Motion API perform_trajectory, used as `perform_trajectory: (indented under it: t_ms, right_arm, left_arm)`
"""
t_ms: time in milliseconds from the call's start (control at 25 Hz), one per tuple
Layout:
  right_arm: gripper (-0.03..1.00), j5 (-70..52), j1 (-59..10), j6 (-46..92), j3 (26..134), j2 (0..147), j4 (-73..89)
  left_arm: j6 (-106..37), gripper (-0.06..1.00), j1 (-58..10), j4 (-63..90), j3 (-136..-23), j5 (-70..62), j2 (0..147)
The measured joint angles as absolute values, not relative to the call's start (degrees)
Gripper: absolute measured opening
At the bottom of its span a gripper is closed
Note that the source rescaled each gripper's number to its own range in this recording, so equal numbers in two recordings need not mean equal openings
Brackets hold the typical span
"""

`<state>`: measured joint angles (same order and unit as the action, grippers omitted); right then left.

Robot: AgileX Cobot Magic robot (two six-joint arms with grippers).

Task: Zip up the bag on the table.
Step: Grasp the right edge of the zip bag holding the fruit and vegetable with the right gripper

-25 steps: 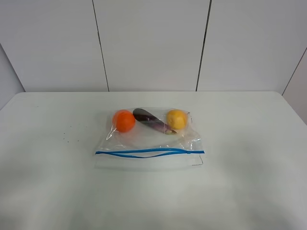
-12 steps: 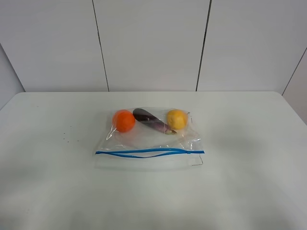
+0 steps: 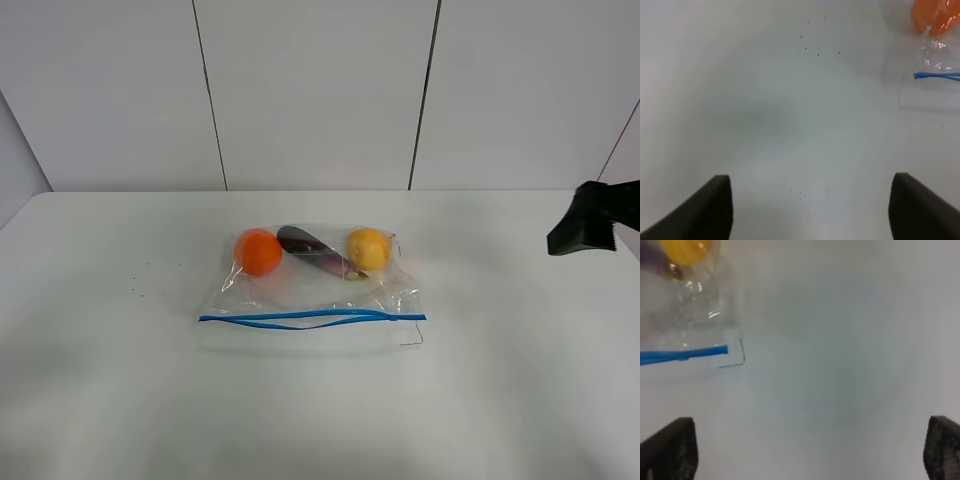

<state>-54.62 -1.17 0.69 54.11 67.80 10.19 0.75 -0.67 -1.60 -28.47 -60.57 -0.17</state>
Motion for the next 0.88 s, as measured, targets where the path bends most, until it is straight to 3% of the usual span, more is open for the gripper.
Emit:
perform_trajectory:
  t_ms: [360, 880]
  right_arm:
    - [1.0, -44.79, -1.17, 11.84, 54.37, 87.04, 22.71]
    - [1.0, -42.3, -1.17, 33.06, 54.71, 100.15, 45.12]
  left_arm:
    - [0.75, 1.0, -0.67, -1.6, -28.47, -60.57, -0.17]
    - [0.75, 1.0, -0.67, -1.6, -28.47, -60.57, -0.17]
